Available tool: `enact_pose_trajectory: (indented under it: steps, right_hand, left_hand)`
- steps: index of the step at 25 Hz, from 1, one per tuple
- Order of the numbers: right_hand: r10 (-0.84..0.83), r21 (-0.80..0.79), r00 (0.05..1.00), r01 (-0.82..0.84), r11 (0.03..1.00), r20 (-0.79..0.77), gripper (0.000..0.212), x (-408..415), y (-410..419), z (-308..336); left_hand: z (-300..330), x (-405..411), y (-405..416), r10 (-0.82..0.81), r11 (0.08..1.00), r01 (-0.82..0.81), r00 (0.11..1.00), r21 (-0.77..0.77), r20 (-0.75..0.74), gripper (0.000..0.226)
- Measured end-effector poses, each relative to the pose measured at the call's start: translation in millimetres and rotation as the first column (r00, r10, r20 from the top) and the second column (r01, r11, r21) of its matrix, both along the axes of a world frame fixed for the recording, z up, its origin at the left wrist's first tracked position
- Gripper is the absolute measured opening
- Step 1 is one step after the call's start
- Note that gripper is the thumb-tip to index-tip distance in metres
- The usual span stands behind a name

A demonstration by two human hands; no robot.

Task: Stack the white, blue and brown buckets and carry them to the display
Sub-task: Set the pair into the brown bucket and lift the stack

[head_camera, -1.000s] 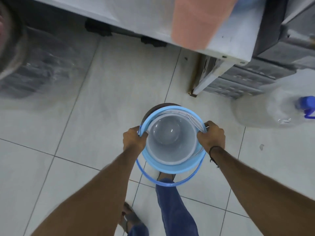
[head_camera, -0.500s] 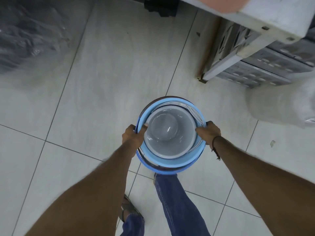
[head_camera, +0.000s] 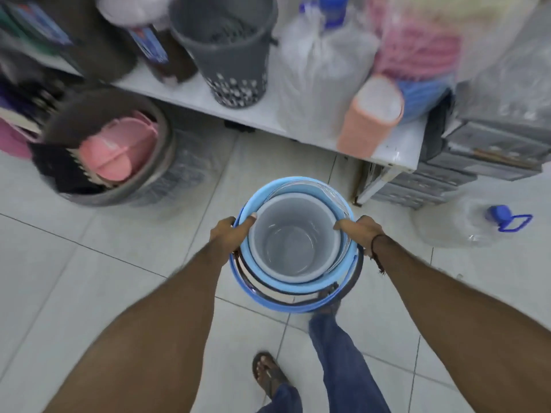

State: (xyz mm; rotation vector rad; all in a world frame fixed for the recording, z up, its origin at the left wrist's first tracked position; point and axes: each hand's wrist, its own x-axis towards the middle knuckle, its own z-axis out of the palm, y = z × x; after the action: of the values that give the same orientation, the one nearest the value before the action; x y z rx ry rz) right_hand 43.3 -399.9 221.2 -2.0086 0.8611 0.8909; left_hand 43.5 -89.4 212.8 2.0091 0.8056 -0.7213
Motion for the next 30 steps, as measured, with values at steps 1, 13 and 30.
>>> enact_pose_trajectory:
  steps: [1,13,30]
  right_hand:
    - [-0.007,0.011,0.999,0.007,1.0,0.052,0.066,9,14,33]
    - [0.097,0.143,0.906,-0.169,0.975,0.412,0.07,255,109,371]
    - [0.052,-0.042,0.92,-0.038,0.998,0.388,0.079,525,168,284]
  left_hand:
    - [35,11,14,0.009,1.0,-0.008,0.999,-0.026,0.032,0.06]
    - [392,258,112,0.086,0.985,-0.051,0.974,-0.165,0.212,0.064]
    - [301,534,160,-0.035,0.997,0.049,0.969,-0.051,0.244,0.053]
